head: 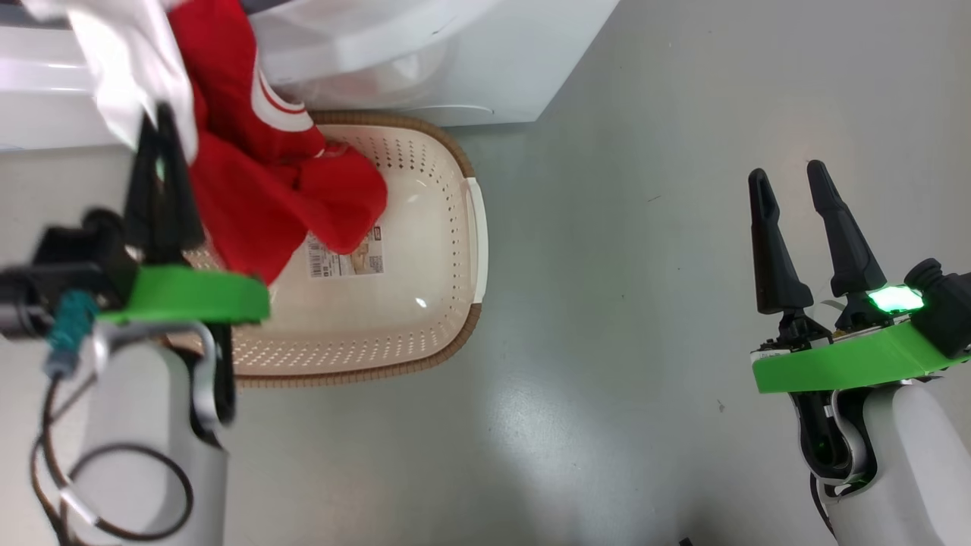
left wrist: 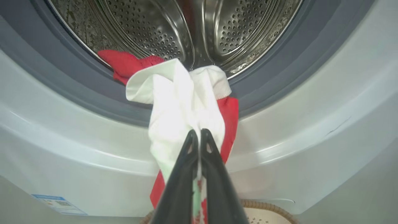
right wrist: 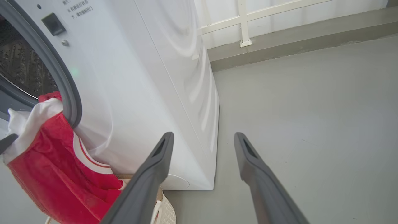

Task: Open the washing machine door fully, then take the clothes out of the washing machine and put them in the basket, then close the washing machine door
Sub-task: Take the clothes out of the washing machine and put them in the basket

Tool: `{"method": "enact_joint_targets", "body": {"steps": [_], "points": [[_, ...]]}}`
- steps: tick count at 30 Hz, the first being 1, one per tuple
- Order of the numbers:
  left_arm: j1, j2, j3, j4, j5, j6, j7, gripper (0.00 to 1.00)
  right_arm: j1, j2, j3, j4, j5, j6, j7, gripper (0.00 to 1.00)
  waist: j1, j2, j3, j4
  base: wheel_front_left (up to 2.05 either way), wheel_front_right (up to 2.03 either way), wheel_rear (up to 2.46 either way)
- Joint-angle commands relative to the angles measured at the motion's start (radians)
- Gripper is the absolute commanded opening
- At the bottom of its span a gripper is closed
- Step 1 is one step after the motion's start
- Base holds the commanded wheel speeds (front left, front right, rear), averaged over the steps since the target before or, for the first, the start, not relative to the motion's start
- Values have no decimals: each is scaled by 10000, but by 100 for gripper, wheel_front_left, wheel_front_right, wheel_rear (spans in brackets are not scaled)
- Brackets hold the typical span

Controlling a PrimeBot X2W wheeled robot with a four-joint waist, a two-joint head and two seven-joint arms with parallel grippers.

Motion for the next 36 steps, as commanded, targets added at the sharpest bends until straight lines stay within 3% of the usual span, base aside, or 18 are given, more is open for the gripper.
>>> {"method": "enact_joint_targets", "body": {"steps": [1, 13, 35, 36], "points": [[451, 182, 172, -279, -50, -53, -47, 0, 252, -41, 173, -262, -68, 65, -63, 100, 0, 0, 9, 11, 0, 0, 0], [952, 90, -398, 1396, -333, -63, -47, 0, 66, -88, 254, -319, -34, 65, -63, 100, 0, 0, 424, -61, 0, 0, 0], [-1894, 165, -740, 6272, 259, -415, -47, 0, -335, 24, 260, -474, -12, 65, -63, 100, 0, 0, 1690, -501, 0, 0, 0], [-2079, 186, -674, 6504, 226, -398, -47, 4, -363, 17, 260, -473, -8, 65, -63, 100, 0, 0, 1727, -531, 0, 0, 0]]}}
